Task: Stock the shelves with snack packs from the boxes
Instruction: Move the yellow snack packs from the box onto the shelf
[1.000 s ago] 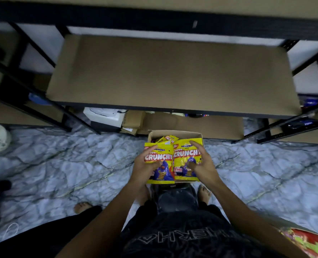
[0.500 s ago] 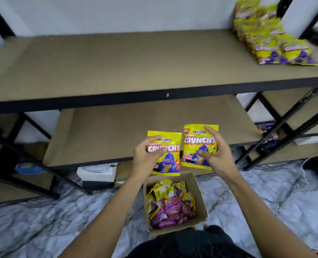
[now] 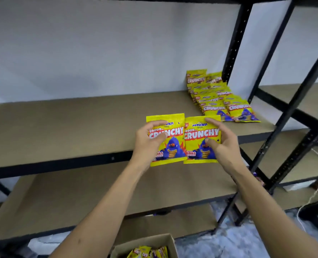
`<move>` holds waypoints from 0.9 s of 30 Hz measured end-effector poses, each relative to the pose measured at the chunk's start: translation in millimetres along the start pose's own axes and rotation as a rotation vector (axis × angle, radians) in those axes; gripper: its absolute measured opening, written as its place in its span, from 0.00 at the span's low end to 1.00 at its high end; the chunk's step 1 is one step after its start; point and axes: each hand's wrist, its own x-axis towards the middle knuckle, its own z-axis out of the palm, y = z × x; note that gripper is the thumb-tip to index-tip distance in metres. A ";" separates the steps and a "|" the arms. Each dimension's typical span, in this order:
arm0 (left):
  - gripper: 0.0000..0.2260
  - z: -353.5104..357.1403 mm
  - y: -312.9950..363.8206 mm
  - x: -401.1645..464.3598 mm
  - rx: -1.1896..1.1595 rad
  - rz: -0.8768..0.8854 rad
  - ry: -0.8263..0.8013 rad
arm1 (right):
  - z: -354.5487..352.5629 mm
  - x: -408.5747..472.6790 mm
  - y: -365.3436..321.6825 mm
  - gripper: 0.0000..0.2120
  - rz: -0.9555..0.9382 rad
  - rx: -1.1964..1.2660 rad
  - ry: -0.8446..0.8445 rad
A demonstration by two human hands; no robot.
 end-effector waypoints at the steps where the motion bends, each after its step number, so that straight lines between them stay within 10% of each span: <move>1: 0.12 17.7 2.7 10.3 -0.019 -0.010 0.014 | -13.7 13.1 -1.6 0.31 -0.006 0.005 0.009; 14: 0.13 239.4 -5.0 116.0 0.043 -0.007 -0.005 | -204.5 154.4 30.2 0.21 0.128 -0.296 0.288; 27: 0.11 312.1 -34.5 174.5 0.300 -0.026 0.107 | -257.3 219.6 52.4 0.22 0.168 -0.507 0.084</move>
